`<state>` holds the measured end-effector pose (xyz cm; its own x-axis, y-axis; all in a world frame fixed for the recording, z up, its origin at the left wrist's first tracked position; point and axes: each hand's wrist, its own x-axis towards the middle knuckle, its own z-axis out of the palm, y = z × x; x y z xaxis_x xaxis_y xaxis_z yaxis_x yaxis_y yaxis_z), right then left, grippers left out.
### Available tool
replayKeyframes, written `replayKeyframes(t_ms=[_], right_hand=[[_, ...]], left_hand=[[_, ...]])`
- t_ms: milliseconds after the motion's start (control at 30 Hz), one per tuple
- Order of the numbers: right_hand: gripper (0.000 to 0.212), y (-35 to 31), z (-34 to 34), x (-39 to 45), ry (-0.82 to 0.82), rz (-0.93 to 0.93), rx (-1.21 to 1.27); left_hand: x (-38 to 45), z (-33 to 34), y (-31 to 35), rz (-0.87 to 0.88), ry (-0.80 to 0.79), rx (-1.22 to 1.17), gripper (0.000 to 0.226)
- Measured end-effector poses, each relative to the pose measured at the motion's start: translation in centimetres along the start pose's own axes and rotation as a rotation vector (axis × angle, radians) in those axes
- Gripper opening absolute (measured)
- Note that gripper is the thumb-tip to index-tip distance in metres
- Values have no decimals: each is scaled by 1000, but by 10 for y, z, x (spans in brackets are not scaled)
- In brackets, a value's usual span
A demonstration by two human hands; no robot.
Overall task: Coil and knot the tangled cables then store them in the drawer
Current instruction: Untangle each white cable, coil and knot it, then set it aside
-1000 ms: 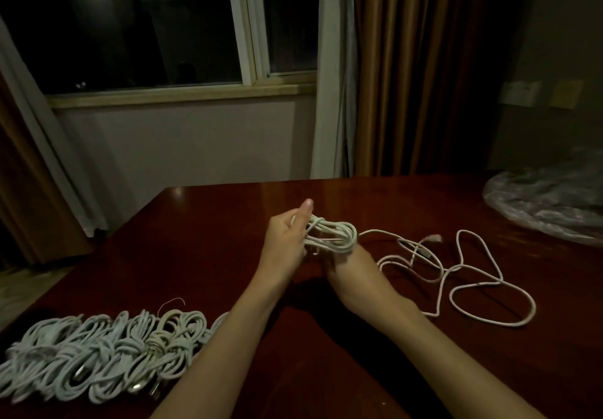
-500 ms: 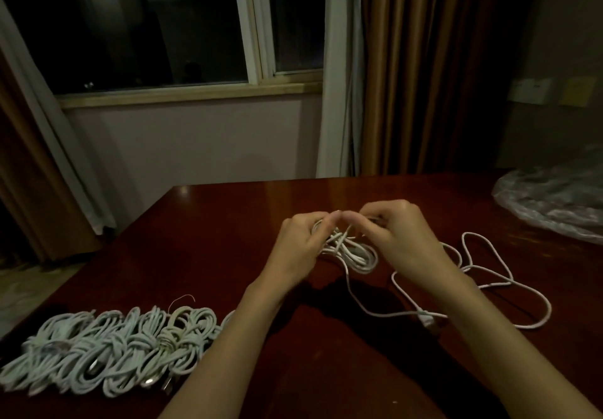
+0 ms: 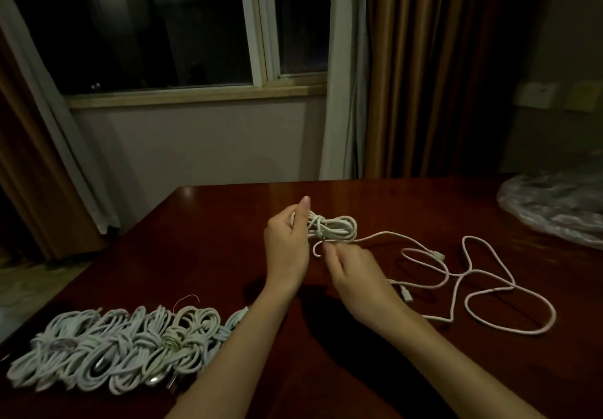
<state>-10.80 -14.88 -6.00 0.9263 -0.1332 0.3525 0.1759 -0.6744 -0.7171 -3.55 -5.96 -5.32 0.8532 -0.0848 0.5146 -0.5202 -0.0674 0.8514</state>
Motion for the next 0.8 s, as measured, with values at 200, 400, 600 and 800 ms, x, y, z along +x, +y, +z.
replayKeyframes(t_ms=[200,400,600,800], right_hand=[[36,-3,0,-3,-45,-48,-194],[33,-4,-34,3,-20,-151,-363],[43,11,-59,11,155,-71,124],[42,22,-49,10,27,123,530]], left_hand=[[0,-6,-4,227,-22,264,48],[1,-6,-17,345,-224,432,33],[-2,-1,-4,226,-390,137,38],[-8,6,7,-32,-412,-217,40]])
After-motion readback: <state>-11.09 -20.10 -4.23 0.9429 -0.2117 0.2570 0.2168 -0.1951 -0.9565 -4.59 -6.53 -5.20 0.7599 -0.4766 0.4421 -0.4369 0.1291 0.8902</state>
